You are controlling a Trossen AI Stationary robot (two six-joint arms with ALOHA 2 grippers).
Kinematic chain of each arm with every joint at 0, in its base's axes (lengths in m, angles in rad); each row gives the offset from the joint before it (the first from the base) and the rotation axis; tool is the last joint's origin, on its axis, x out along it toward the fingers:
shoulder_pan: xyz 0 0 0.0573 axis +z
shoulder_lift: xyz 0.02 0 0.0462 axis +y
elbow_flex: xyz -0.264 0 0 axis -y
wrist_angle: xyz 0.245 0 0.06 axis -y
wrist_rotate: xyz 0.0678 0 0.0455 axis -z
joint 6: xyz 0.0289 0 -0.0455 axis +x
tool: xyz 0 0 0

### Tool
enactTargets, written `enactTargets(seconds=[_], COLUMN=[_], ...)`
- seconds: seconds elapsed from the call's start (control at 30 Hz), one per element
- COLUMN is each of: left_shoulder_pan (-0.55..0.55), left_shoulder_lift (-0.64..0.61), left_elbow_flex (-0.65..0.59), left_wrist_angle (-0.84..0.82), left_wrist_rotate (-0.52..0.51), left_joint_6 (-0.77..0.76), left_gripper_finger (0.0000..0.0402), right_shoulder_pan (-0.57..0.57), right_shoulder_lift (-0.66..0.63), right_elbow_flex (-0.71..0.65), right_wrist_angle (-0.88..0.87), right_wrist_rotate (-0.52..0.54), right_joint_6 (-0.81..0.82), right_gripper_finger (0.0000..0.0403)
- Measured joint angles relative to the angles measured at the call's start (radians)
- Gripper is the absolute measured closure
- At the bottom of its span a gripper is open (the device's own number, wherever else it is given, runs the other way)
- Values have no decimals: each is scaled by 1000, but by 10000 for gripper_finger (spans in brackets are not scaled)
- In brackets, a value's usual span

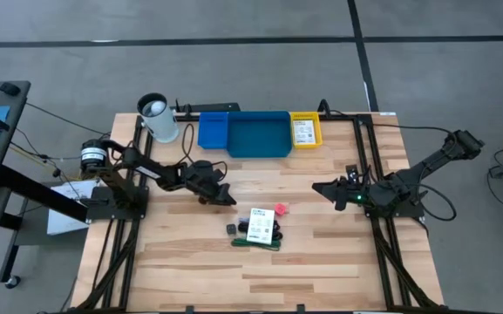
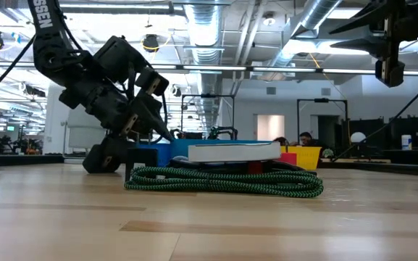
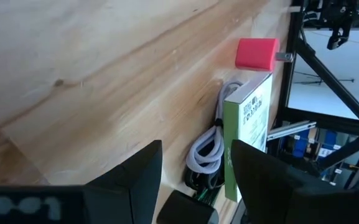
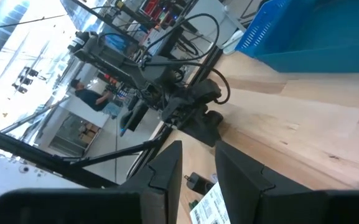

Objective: Pick and place items into bin
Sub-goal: Put the white card reader box into the yellow bin

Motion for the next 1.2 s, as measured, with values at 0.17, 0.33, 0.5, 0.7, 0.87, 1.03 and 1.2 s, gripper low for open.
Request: enactTargets(seconds=[0.17, 0.33, 0.5, 0.7, 0.87, 1.03, 1.2], left_shoulder_pan=[0, 5, 4, 5, 4, 5, 6], left_shoulder_lift=[3, 13, 13, 15, 15, 15, 14], left_elbow_flex=[13, 18, 29, 85, 129, 145, 145], left_wrist_angle=[2, 27, 2, -82, -123, -129, -182], left_wrist_rotate=[-29, -77, -69, -34, -26, -22, -13], left_joint_6=[11, 50, 58, 131, 177, 177, 176], left_gripper_finger=[220, 220, 220, 220, 220, 220, 220], right_shoulder_pan=[0, 0, 0, 0, 0, 0, 0], right_shoulder_lift=[0, 0, 0, 0, 0, 0, 0], right_elbow_flex=[0, 0, 0, 0, 0, 0, 0], right_wrist_angle=[0, 0, 0, 0, 0, 0, 0], right_wrist_rotate=[0, 0, -2, -3, -3, -3, -3], right_joint_6=[0, 0, 0, 0, 0, 0, 0], right_gripper_finger=[312, 312, 312, 312, 312, 312, 312])
